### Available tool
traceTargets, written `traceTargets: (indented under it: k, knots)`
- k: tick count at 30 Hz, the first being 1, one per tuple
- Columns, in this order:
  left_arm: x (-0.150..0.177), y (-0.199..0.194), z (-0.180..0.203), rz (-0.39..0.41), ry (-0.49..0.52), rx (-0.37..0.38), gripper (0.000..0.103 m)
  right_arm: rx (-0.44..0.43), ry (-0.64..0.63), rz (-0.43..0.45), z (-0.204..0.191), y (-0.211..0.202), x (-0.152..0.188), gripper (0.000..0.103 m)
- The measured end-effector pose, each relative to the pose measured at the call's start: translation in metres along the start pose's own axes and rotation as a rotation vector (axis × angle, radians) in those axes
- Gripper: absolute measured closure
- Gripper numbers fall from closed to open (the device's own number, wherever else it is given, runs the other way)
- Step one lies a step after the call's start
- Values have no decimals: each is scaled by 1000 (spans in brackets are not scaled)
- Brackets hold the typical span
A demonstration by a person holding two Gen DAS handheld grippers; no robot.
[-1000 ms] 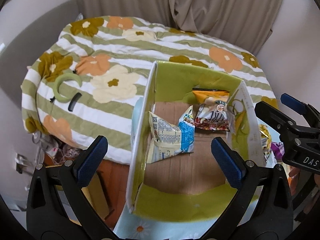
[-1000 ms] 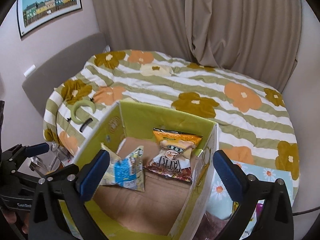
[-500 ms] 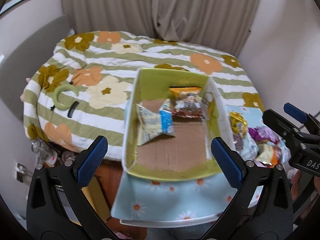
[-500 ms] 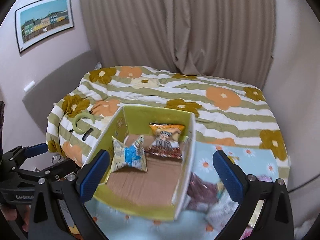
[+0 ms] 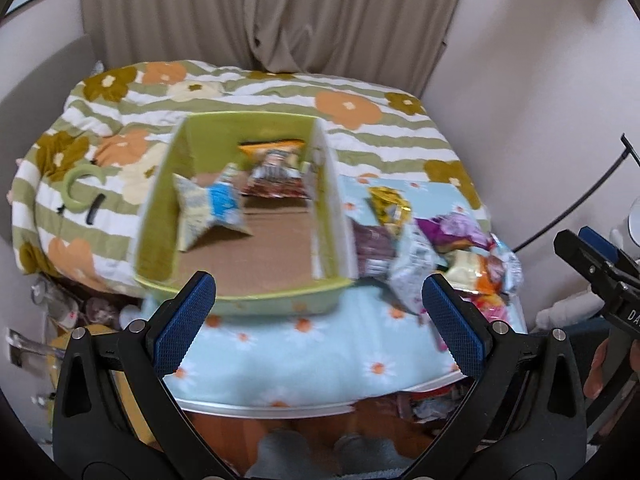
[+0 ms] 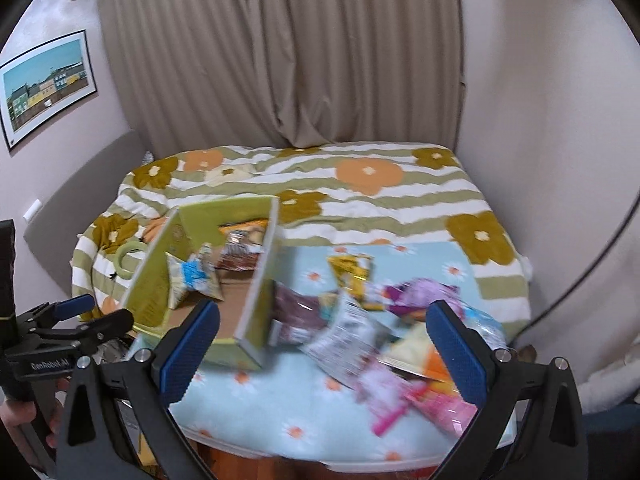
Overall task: Organize snacks
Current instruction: 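Move both tools back toward the snack pile on the tray, then grasp the orange-beige cake packet with the left tool while the right tool grasps the blue-white snack bag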
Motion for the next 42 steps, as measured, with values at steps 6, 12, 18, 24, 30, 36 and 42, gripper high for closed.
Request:
traceTargets:
  k: [6,12,18,24,30,36,42]
  knots:
    - [28,24,75,-30,5,29,1,21,13,-32,66,-9,25,0]
    - [50,58,136,-69,11,48,1,1,20,-83,127,4,49,0]
    - [56,104,181,-123,49,66,1,-35,37,-145,170,32,68,0]
    - [52,156,212,-184,117,78,1,-54,112,-199,199,67,82,0]
    - [55,214,238,-272,201,106,1,-66,222,-222,219,95,92,0]
    - [62,259,254,-360,290,134,1,-54,272,-271,229,122,100,0]
    - [72,289,261,-433,347,146,5,-60,312,-299,233,142,105,1]
Point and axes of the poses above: each gripper's, at about its wrist camera, not at the fingertips, and y roughly the way its jaws point, z to its right, x to its underside, the point moved 5 cm from there along y, roughly the way its jaws point, and after that the axes turned 4 degrees about -y, right-handed, at the moved point
